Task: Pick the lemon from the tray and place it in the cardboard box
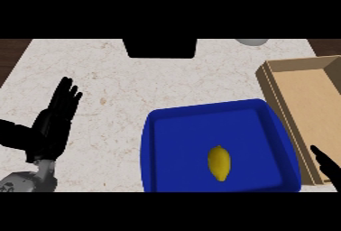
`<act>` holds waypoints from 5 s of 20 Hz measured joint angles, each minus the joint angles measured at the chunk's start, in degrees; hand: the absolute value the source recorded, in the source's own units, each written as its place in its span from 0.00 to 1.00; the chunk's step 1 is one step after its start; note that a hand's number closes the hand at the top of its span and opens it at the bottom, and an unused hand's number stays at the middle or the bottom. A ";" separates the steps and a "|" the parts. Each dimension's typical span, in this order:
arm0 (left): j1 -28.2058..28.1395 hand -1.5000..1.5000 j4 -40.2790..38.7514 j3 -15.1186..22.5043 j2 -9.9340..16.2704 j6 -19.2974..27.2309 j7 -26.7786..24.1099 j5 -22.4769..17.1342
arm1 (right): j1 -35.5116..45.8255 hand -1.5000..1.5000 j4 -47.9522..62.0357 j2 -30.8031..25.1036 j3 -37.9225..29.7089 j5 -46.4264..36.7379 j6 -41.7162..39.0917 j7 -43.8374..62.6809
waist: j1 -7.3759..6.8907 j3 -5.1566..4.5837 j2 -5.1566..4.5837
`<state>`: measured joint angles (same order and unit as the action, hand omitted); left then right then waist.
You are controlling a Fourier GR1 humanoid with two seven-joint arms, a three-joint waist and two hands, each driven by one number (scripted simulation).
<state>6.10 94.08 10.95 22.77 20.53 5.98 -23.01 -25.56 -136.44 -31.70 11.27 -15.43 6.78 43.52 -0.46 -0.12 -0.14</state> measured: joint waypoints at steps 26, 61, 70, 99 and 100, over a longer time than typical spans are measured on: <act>-0.41 0.50 -0.84 -6.75 -6.52 -6.34 2.35 6.77 | 17.10 0.00 16.20 19.86 12.62 -19.39 -2.22 11.67 | 0.49 0.11 0.17; -1.04 0.50 1.02 -13.10 -14.04 -12.85 5.13 14.06 | 18.34 0.00 33.55 30.23 12.57 -26.07 -1.06 4.28 | 0.50 0.12 0.17; -0.35 0.50 0.30 -14.44 -14.90 -13.96 5.11 14.99 | 17.89 0.00 37.52 29.90 11.47 -25.55 -0.24 -0.06 | 0.52 0.12 0.17; -0.17 0.50 1.39 -14.32 -16.48 -15.26 6.31 16.52 | 41.89 1.00 48.83 30.90 23.55 -48.63 -8.10 -2.19 | -1.09 0.07 0.04; -0.33 0.50 0.87 -14.59 -16.35 -15.56 5.66 16.42 | 44.66 1.00 49.64 31.07 23.93 -48.50 -9.11 -2.03 | -1.01 0.07 0.03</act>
<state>5.76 94.95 -3.64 6.41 4.97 11.64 -6.59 19.10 -86.80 -0.63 35.20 -63.93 -2.33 41.50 -1.47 -0.05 -0.11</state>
